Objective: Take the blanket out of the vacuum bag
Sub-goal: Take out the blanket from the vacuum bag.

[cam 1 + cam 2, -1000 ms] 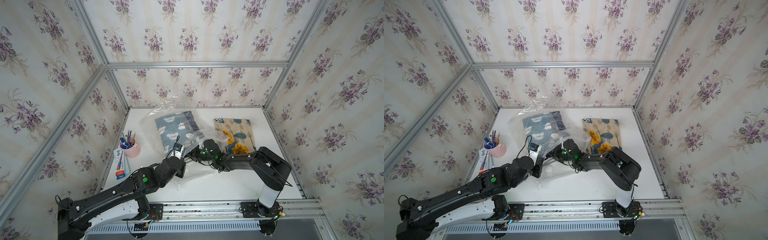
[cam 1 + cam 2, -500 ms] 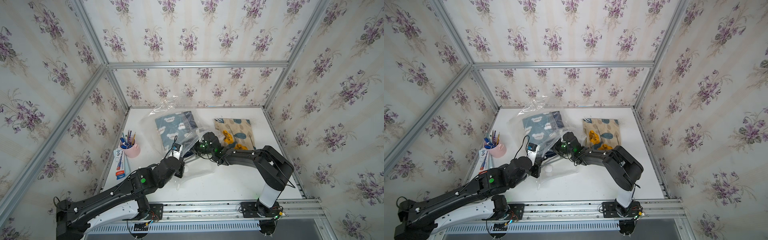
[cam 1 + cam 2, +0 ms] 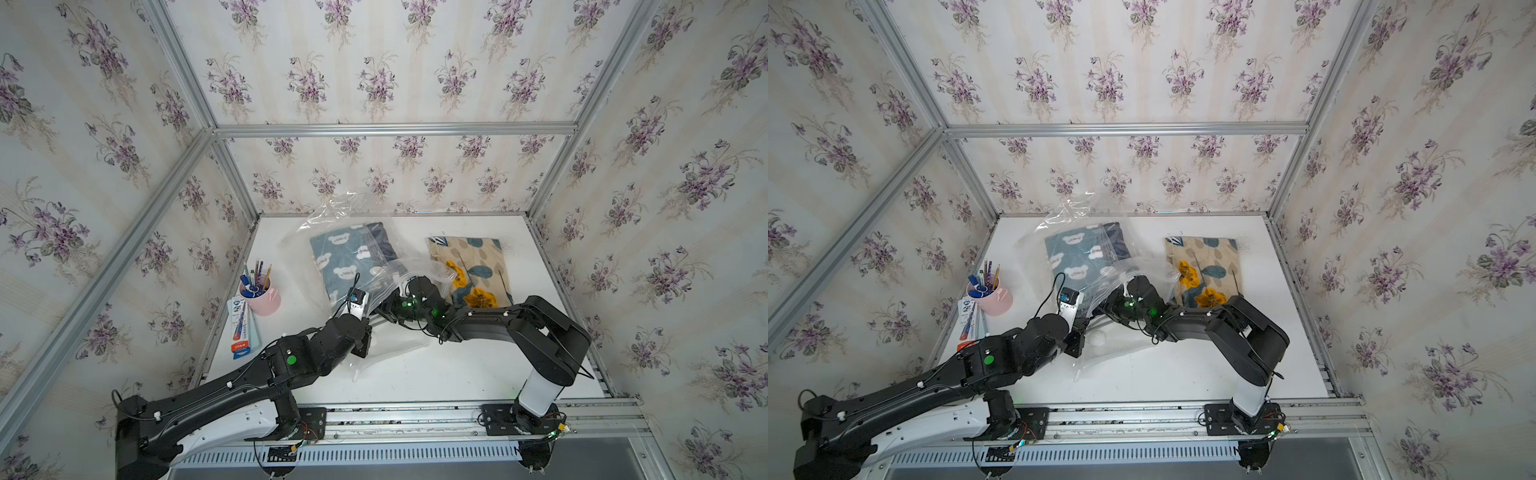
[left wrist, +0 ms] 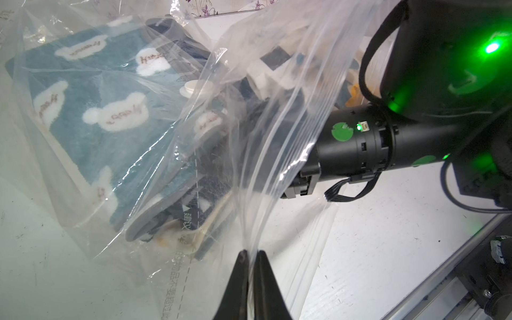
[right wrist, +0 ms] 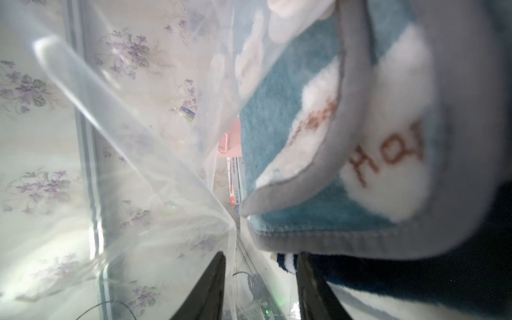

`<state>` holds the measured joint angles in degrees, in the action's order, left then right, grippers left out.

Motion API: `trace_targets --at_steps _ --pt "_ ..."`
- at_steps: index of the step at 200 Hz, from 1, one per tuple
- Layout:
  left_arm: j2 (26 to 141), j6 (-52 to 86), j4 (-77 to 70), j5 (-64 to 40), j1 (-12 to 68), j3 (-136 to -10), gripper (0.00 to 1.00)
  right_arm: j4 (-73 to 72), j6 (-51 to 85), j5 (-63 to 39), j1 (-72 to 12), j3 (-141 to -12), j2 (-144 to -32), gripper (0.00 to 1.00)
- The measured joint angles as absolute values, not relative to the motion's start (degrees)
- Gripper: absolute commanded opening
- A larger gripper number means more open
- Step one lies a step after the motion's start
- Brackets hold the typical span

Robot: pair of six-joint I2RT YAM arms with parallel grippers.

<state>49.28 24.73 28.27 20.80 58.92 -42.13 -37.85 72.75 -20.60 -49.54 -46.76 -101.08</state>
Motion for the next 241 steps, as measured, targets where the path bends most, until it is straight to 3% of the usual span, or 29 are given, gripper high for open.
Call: trace_targets --at_steps 160,241 --pt "46.9 24.2 29.1 22.0 58.9 -43.5 0.11 -31.3 70.2 -17.2 -48.8 -60.5 -106.9 0.45" --pt "47.4 23.8 30.6 22.1 58.9 -43.6 0.10 -31.7 70.5 -17.4 -48.6 -55.2 -105.9 0.50"
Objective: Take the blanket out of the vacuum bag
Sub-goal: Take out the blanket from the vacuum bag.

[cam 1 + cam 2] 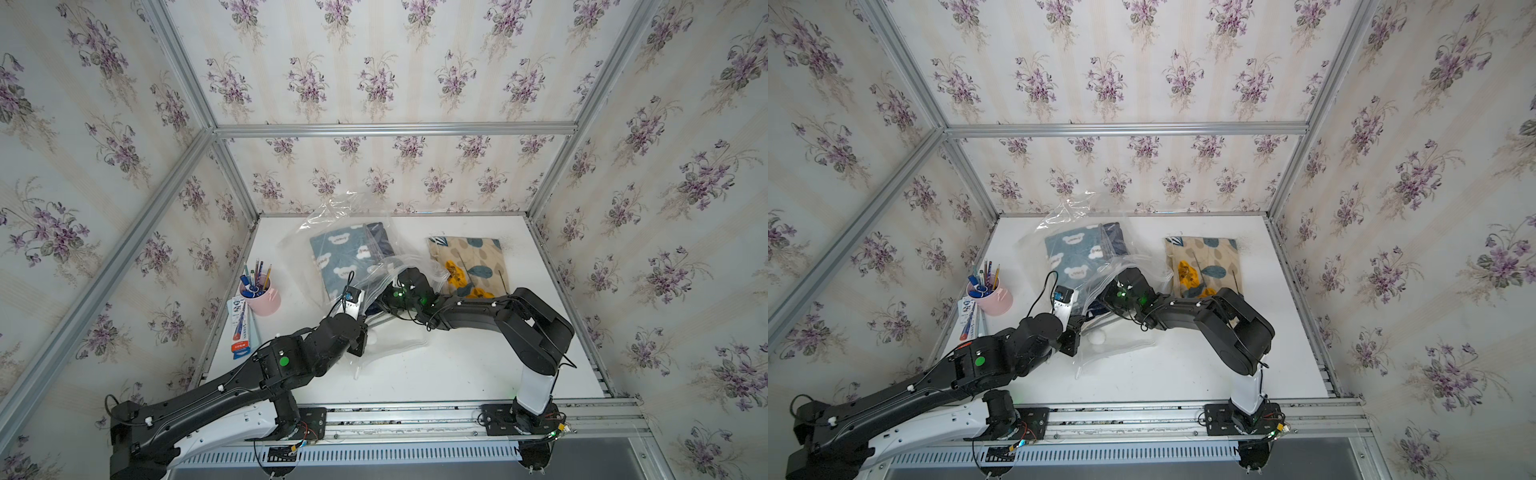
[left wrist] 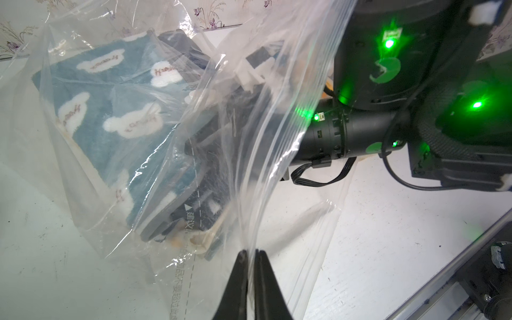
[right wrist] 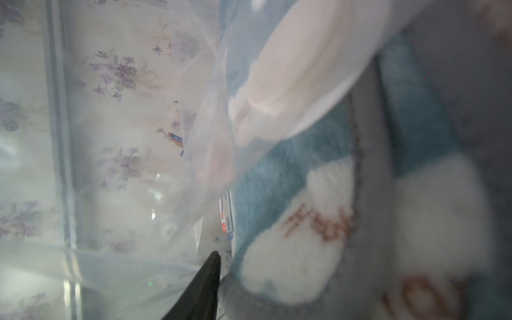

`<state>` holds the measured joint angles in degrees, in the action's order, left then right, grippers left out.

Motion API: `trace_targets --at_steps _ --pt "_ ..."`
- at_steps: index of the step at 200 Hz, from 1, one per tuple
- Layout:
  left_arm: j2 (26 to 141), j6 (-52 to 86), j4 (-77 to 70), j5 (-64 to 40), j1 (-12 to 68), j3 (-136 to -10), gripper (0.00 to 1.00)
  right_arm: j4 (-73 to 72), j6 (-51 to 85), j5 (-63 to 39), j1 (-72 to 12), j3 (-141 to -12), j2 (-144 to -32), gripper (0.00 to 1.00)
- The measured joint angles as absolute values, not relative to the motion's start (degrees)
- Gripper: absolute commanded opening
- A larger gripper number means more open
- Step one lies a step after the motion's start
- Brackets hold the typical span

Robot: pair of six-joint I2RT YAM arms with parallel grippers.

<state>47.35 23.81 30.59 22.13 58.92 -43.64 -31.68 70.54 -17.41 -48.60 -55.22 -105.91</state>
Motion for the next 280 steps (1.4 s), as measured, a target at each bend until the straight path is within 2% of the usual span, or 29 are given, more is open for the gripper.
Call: trace_targets --at_steps 86,113,118,128,280 --pt "47.1 23.9 30.5 22.1 58.9 -42.8 0.10 -34.0 72.0 -17.8 -48.6 -53.0 -105.8 0.57" --pt "47.1 23.9 30.5 22.0 58.9 -42.5 0.10 -34.1 72.1 -17.8 -48.6 -53.0 -105.9 0.62" --pt "47.2 23.9 30.5 22.0 58.9 -42.5 0.10 -34.1 72.1 -17.8 -48.6 -53.0 -106.1 0.67" --pt "47.3 23.9 30.4 22.0 58.9 -42.5 0.10 -34.5 72.5 -18.1 -48.6 -53.2 -106.6 0.69" --pt "49.2 23.8 29.5 21.5 58.9 -42.1 0.10 -37.0 76.2 -20.4 -49.1 -49.5 -105.6 0.69"
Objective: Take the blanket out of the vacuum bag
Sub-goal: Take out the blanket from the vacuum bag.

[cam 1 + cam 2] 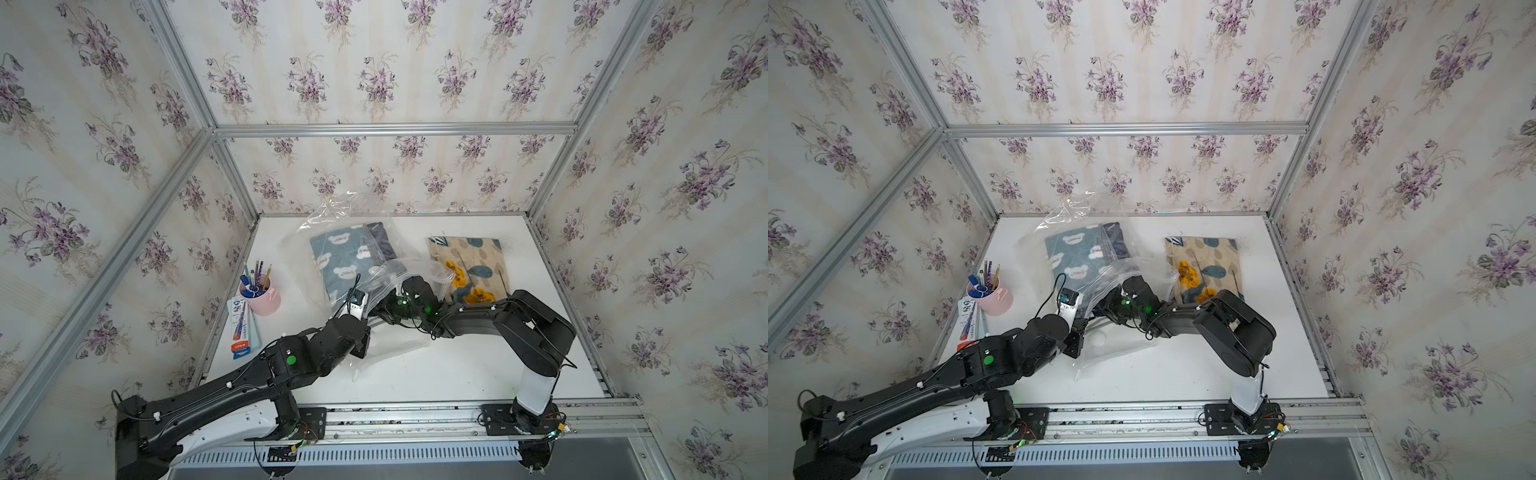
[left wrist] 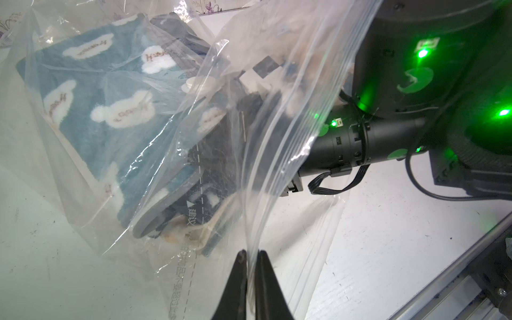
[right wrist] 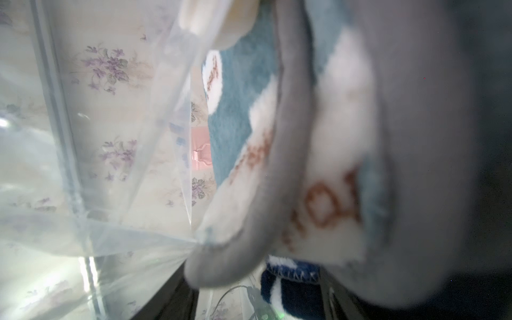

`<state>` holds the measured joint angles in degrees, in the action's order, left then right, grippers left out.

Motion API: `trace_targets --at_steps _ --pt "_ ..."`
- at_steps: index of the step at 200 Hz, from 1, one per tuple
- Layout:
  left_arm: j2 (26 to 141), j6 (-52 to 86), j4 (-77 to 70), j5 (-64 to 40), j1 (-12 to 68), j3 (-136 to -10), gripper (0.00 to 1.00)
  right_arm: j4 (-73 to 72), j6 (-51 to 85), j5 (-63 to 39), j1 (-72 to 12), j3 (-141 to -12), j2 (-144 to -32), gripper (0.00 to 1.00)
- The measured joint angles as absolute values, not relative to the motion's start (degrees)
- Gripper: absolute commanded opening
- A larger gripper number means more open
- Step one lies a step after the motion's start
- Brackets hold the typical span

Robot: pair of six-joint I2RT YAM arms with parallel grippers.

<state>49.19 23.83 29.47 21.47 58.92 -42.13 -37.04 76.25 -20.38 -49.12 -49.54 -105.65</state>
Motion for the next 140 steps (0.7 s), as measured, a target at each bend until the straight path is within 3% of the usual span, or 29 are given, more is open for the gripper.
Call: trace_targets --at_steps 140 --pt "47.9 23.9 29.4 21.3 58.9 -42.0 0.10 -36.7 76.5 -19.2 -48.4 -55.7 -107.4 0.62"
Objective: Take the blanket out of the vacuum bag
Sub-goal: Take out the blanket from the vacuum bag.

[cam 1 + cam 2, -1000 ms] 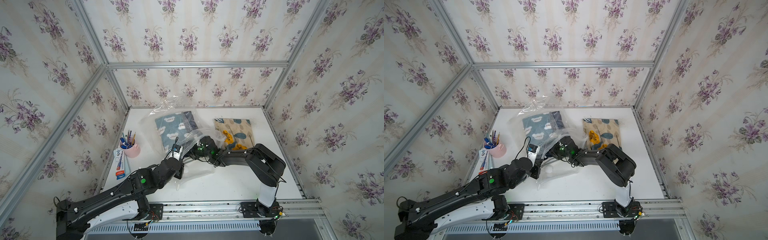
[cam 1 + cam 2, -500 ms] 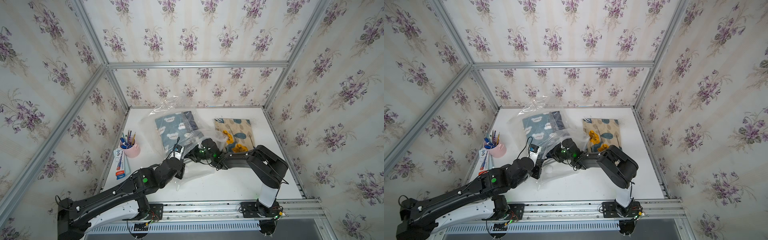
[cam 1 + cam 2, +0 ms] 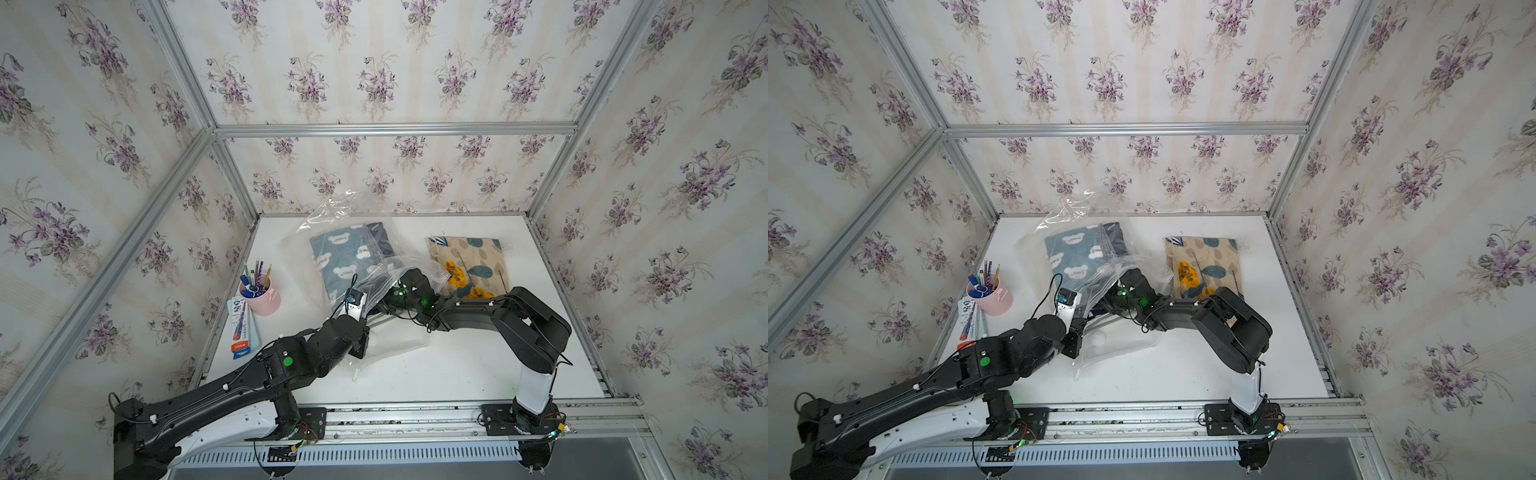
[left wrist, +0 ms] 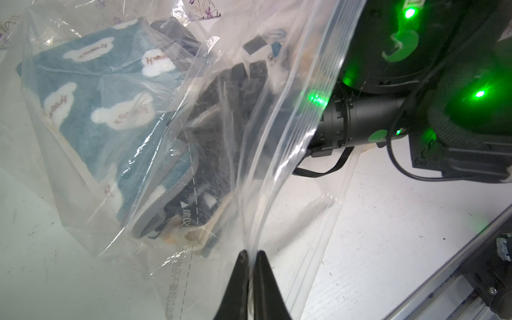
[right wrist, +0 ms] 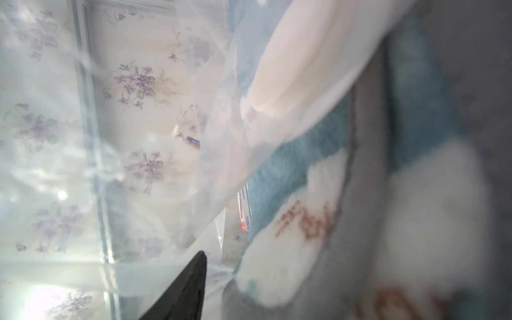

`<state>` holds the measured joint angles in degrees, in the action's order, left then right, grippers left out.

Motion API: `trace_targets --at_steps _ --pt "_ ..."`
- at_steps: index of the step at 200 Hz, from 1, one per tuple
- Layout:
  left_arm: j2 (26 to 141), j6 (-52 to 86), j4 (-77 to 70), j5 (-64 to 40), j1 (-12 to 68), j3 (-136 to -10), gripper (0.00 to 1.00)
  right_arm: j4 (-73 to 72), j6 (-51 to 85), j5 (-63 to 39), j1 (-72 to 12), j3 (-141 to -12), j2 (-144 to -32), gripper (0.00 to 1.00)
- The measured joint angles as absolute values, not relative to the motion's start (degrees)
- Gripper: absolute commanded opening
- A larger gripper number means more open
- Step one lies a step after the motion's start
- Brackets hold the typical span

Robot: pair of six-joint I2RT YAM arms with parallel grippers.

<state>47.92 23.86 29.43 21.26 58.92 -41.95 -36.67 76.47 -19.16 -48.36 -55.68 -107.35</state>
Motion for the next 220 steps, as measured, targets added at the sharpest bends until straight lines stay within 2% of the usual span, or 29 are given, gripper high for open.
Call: trace_targets --at_steps 220 --pt "48.6 22.3 28.9 22.9 58.9 -43.6 0.10 -35.5 74.3 -20.6 -48.0 -59.1 -104.6 0.65"
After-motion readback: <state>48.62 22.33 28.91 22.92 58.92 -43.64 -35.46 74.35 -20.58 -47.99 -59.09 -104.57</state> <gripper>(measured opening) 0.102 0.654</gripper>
